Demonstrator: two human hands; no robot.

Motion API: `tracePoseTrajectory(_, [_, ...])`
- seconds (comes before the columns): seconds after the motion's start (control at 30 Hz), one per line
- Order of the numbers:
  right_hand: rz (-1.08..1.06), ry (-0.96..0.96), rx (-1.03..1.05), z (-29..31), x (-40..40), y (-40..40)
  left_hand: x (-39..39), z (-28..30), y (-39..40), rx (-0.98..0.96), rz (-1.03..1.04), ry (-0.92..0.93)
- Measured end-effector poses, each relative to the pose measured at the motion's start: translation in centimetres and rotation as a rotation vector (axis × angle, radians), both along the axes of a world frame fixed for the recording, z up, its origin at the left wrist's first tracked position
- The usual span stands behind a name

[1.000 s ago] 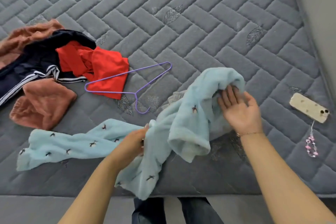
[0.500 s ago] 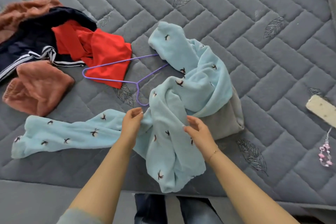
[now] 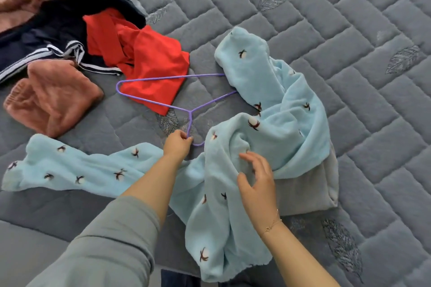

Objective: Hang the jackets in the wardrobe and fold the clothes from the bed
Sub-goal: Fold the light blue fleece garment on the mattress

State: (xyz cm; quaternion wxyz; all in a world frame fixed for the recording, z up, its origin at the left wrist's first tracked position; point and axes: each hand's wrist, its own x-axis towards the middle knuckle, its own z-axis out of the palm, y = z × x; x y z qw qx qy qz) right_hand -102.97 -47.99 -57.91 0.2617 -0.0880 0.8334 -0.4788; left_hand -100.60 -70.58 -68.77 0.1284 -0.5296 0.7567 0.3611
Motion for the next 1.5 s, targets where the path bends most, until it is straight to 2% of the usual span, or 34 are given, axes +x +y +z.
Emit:
tracePoseTrajectory(0.1, [0.068,0.024,0.014,1.2,-0.5,0.7,0.9,0.5,0.1,0.036,-0.024,0.077])
tracePoseTrajectory(0.23, [0.187,0.069,0.029,3.9,-1.1,1.9,3.2,5.3,-0.4,0.051,0.265,0.376])
tracePoseTrajectory(0.37, [0.318,0.077,0.006,8.3,-0.4,1.0,6.8,12.9,-0.6,0.043,0.43,0.544])
tracePoseTrajectory(0.43, [0.411,0.09,-0.023,11.0,0.7,-0.3,8.9,17.0,-0.2,-0.005,0.484,0.619])
tracePoseTrajectory(0.6, [0.664,0.108,-0.141,17.7,4.5,-4.2,15.5,26.7,1.5,-0.264,0.437,0.694])
tracePoseTrajectory(0.7, [0.76,0.296,-0.244,22.0,7.8,-5.8,21.1,32.3,2.5,-0.383,0.371,0.705])
tracePoseTrajectory(0.83, [0.845,0.778,-0.387,27.3,14.0,-7.2,30.3,38.2,4.7,-0.478,0.234,0.628])
tracePoseTrajectory(0.93, [1.031,0.926,-0.29,30.0,19.8,-7.9,37.9,42.0,7.0,-0.554,0.15,0.529])
tracePoseTrajectory(1.0, [1.294,0.9,-0.054,31.4,23.7,-8.3,43.0,44.2,8.9,-0.602,0.146,0.456])
tracePoseTrajectory(1.07, [1.599,0.656,0.138,32.4,28.0,-8.3,48.2,45.9,11.1,-0.658,0.209,0.407])
tracePoseTrajectory(1.1, [1.712,0.518,0.163,32.8,30.4,-8.1,50.7,46.5,12.4,-0.683,0.251,0.387])
tracePoseTrajectory(1.2, [1.907,0.36,0.098,33.3,37.9,-7.0,58.0,47.8,16.7,-0.717,0.394,0.286])
tracePoseTrajectory(1.3, [2.008,0.38,0.073,33.3,44.8,-5.8,64.2,48.6,21.4,-0.717,0.612,0.179])
tracePoseTrajectory(1.4, [2.074,0.376,0.009,33.9,51.3,-4.4,69.1,49.7,26.3,-0.778,0.91,0.21])
tracePoseTrajectory(1.5, [2.152,0.208,-0.05,35.2,57.6,-2.5,72.3,51.1,31.6,-0.846,1.266,0.32])
